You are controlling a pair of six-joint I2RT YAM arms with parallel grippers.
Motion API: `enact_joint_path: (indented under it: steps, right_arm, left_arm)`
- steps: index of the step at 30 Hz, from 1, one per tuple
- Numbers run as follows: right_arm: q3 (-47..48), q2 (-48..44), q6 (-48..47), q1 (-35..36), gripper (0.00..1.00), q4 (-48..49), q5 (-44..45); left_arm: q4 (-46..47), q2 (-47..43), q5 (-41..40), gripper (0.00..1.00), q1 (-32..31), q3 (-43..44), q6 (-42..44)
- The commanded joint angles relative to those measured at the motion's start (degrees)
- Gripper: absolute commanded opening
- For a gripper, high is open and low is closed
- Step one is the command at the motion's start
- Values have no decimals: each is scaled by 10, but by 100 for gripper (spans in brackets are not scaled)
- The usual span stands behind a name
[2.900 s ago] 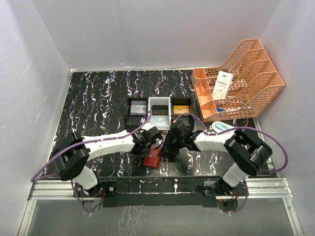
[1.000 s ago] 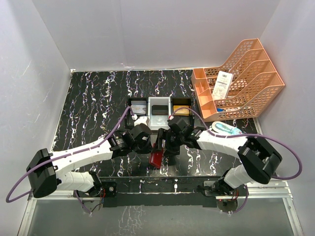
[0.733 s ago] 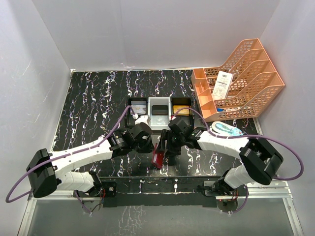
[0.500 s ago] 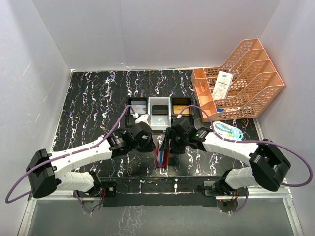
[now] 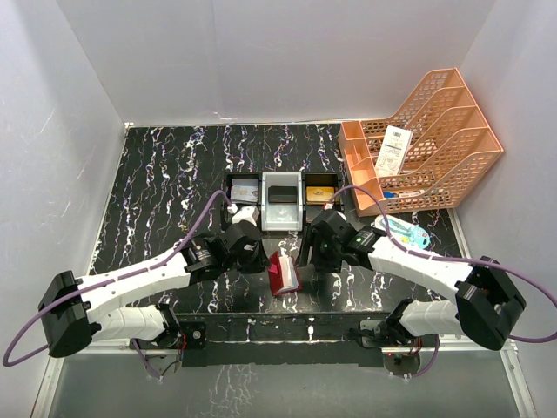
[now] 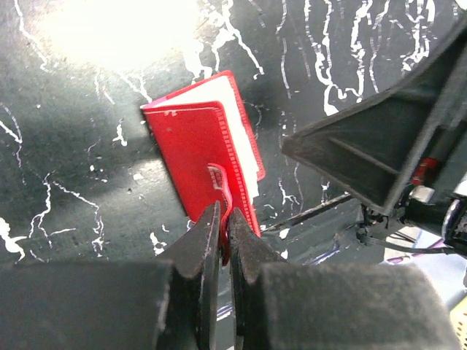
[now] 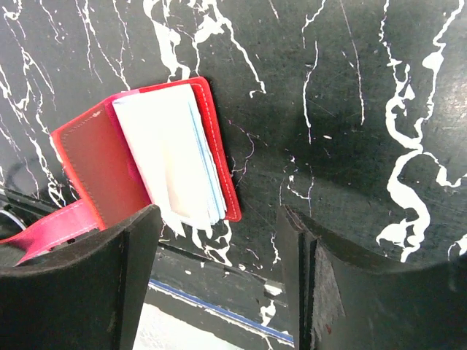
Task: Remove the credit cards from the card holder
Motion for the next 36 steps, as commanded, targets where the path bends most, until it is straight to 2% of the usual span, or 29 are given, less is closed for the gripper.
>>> enact_joint_path:
  steps: [1,3,13,15,23,36]
  right_arm:
    - [52,-1,-38,-5,62,-18,2]
    - [56,7,-42,-5,60,-9,-24]
    - [-9,60,8,-5,57,201,-200]
    - [-21,74,25,-5,57,232,-211]
    - [-19,108,29,-5,59,224,-191]
    - [-24,129,39,-5,62,312,-281]
  left_arm:
    - [-23,-20,-19,0,0,-19,-24]
    - [-36,-33,-34,0,0,-28,-30]
    - [-123,-76,-86,0,0,-76,-56]
    - [-133,-76,-94,0,0,-81,-60]
    - [-141,-53,-104,0,0,-77,-58]
    - [-158,-7,-132,0,0,-70,-52]
